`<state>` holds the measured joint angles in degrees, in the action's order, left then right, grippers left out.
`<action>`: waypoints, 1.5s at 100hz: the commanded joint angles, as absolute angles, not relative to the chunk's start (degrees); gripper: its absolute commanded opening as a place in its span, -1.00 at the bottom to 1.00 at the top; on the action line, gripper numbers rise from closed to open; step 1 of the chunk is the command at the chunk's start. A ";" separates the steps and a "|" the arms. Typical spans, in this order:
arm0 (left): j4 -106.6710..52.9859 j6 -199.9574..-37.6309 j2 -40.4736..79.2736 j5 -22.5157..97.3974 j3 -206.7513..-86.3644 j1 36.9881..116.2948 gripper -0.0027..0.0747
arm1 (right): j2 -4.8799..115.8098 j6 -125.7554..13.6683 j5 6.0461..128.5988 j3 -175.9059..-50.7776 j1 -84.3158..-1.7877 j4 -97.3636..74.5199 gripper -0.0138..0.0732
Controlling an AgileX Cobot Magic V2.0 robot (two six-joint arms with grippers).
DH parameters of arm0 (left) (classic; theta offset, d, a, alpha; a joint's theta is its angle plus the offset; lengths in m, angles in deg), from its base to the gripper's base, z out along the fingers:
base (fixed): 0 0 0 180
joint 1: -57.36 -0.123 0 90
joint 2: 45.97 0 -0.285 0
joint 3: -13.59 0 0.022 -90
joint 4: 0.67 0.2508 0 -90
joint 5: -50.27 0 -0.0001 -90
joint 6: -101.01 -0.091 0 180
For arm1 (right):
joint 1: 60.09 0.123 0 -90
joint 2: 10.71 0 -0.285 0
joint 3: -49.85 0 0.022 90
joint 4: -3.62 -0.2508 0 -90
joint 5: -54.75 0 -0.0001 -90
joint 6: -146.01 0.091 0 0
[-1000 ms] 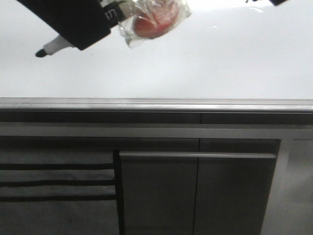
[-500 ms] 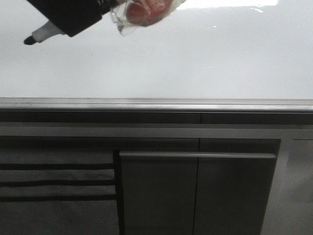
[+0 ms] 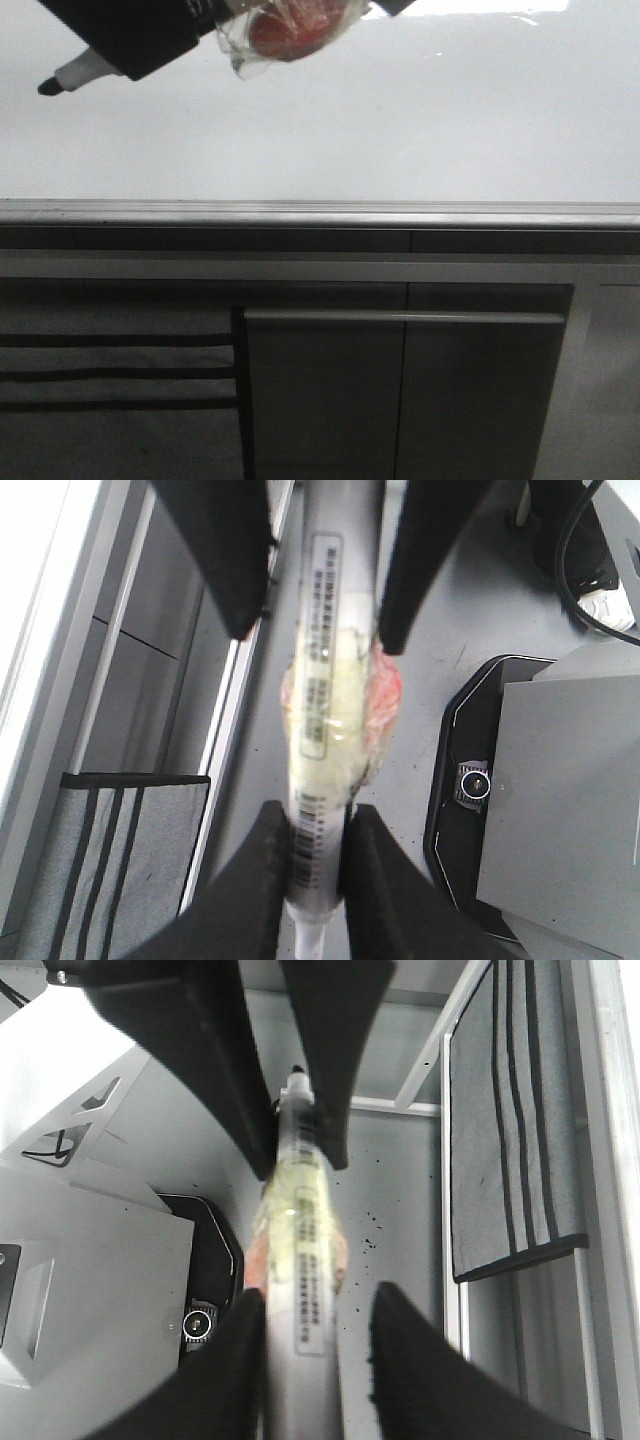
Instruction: Write number 0 on whiteboard
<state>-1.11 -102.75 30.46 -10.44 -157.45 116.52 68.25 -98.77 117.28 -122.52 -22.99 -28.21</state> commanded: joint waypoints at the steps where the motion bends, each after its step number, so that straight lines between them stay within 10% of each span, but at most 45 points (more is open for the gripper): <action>1: -1.52 -102.76 29.53 -8.16 -159.33 116.87 -0.98 | 67.26 -99.38 116.01 -124.42 -22.96 -30.60 -0.46; 31: -1.52 -102.76 29.53 -8.16 -159.33 116.87 -0.92 | 67.26 -99.38 116.13 -124.42 -22.96 -31.13 -0.79; 60: -1.06 -99.67 26.57 -3.35 -158.84 112.66 0.13 | 65.86 -95.94 116.34 -124.30 -25.58 -32.79 -0.79; 111: -1.02 -80.82 -0.05 17.04 -138.59 93.03 0.13 | 49.14 -79.86 101.05 -103.94 -54.57 -41.18 -0.79; 150: -3.81 -78.09 -4.05 24.52 -129.74 80.13 0.13 | 54.06 -75.13 97.97 -102.57 -54.47 -44.40 -0.79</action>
<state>-2.06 -78.99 -4.71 19.14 -128.31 81.52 52.91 -77.81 101.70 -98.92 -54.95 -43.46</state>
